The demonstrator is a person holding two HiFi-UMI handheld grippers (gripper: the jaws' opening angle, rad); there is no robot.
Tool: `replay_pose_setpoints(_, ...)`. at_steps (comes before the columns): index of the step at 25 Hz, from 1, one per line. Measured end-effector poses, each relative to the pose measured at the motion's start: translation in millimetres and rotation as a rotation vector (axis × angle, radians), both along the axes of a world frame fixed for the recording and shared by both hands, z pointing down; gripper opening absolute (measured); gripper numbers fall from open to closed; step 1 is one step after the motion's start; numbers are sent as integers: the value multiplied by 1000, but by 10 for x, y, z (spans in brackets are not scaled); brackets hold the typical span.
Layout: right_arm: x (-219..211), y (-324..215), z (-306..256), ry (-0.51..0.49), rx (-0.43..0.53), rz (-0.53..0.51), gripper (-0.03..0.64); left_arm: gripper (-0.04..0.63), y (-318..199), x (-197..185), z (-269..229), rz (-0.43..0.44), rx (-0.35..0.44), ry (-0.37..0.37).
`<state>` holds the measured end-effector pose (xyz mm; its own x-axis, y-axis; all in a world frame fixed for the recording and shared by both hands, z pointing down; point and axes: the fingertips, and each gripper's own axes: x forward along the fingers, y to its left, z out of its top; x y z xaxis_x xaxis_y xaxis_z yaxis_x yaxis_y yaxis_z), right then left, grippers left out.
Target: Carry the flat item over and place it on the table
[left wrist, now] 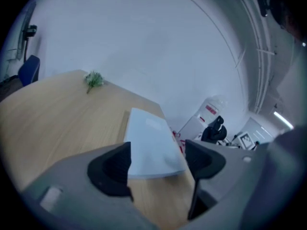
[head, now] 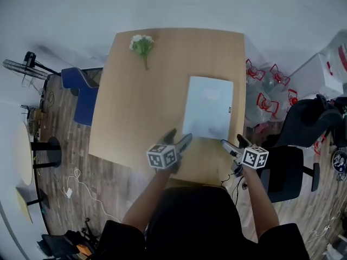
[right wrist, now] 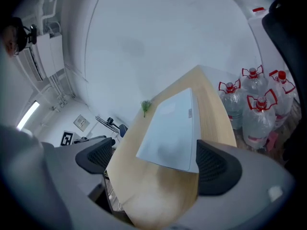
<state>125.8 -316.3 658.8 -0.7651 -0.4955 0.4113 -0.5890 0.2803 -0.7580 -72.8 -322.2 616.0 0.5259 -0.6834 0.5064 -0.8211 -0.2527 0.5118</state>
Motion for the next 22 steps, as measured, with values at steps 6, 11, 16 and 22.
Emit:
replay_pose_setpoints(6,-186,352,7,90,95,-99,529,204,314,-87,-558,-59,219,-75)
replay_pose_setpoints(11,-340,544,-263,134,231,-115,514,51,561,-128,-865,-51,299,-160)
replay_pose_setpoints(16,-559,712,-603,171,346,-187,514,-1,838,-205,-1125,-35,393,-107)
replay_pose_setpoints(22,-876,965,-1003,186,411,-122,506,0,1309,-385,-1218,-12,403,-62)
